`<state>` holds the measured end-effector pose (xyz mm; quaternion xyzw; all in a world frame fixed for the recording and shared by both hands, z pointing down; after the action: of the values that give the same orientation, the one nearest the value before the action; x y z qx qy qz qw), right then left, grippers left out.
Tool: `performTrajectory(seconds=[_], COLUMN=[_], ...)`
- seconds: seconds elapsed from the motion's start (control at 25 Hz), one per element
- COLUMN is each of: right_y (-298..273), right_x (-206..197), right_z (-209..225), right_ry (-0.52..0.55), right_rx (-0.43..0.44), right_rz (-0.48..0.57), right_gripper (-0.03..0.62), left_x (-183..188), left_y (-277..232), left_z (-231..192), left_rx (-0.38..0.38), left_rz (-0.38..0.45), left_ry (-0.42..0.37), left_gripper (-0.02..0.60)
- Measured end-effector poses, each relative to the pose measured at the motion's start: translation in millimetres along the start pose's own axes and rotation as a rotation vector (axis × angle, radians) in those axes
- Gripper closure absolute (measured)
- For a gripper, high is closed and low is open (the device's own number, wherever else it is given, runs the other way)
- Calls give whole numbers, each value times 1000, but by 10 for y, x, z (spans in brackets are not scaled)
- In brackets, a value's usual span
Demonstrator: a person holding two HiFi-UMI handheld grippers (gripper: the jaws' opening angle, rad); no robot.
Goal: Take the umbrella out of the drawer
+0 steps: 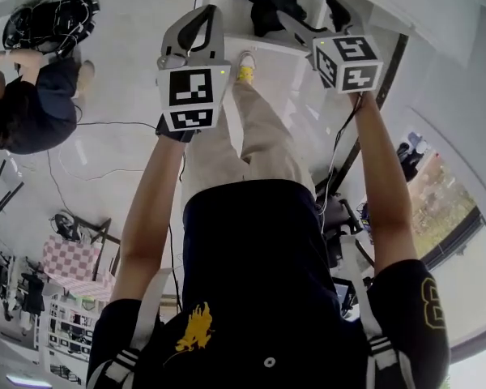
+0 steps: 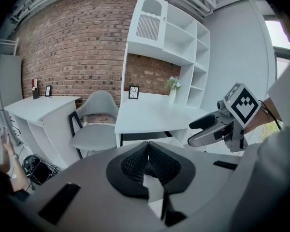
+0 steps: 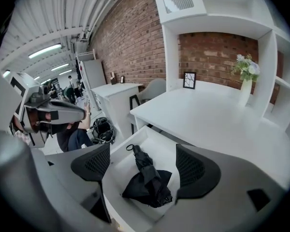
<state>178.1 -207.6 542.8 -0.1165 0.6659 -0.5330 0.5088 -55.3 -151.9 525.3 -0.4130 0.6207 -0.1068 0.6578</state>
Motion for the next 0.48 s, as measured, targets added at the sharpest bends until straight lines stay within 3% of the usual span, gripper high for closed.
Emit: performTrajectory(seconds=[0.24,0.48], right_y=[-264,-665], right_x=[29,-29], right_z=[-179,-227], right_ry=[260,355], right_rx=[-60,-73], right_rz=[-88,-148], right_gripper=[148,148], left_x=[-114,-219], left_y=[-222,-475], left_z=[-138,-208], left_rx=[11,-4], left_rz=[-10,-24], left_ry=[-2,-14], left_gripper=[561,561])
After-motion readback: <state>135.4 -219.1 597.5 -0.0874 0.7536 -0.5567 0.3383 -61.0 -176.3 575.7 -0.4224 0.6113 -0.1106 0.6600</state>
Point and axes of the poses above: the fingertips, and each gripper's own axes: y backward along the fingers, z to its right, x out of its top, the point moved 10 cm from there along y, backward along the fingers, and after that the axes turned 12 degrees about -z, right-handed, at the moved point
